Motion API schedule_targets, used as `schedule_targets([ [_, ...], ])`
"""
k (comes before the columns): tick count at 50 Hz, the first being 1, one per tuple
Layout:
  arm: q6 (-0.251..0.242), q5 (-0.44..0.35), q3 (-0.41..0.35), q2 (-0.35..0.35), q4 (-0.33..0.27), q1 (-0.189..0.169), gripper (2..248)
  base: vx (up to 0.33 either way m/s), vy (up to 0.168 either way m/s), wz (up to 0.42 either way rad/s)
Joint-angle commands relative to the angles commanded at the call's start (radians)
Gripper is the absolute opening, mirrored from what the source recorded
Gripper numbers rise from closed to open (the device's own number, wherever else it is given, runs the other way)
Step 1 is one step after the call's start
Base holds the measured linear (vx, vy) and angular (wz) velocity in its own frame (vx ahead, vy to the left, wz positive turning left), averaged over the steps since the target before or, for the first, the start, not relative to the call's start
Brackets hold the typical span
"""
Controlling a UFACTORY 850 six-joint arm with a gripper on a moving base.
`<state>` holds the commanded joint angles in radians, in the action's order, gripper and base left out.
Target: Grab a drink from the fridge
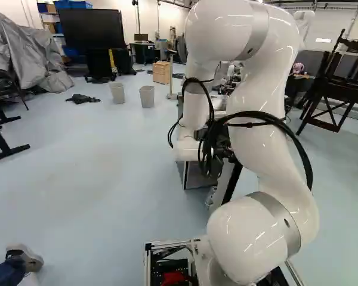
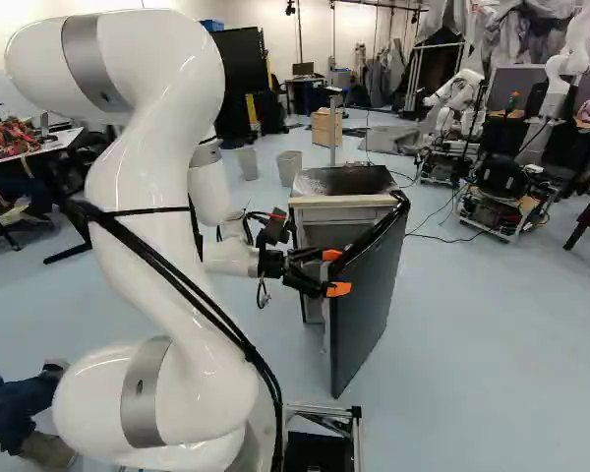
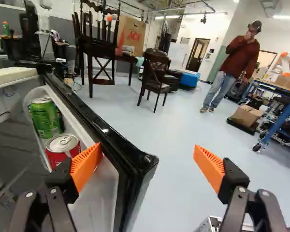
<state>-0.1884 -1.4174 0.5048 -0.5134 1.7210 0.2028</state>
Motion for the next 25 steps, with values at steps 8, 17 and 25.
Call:
schedule_targets([
  [8, 0.000, 0.000, 0.003, -0.001, 0.012, -0.043, 247, 0.000, 0.000, 0.000],
  [17, 0.000, 0.000, 0.011, -0.003, 0.023, -0.096, 247, 0.000, 0.000, 0.000],
  [25, 0.000, 0.000, 0.023, -0.007, 0.026, -0.147, 247, 0.000, 0.000, 0.000],
])
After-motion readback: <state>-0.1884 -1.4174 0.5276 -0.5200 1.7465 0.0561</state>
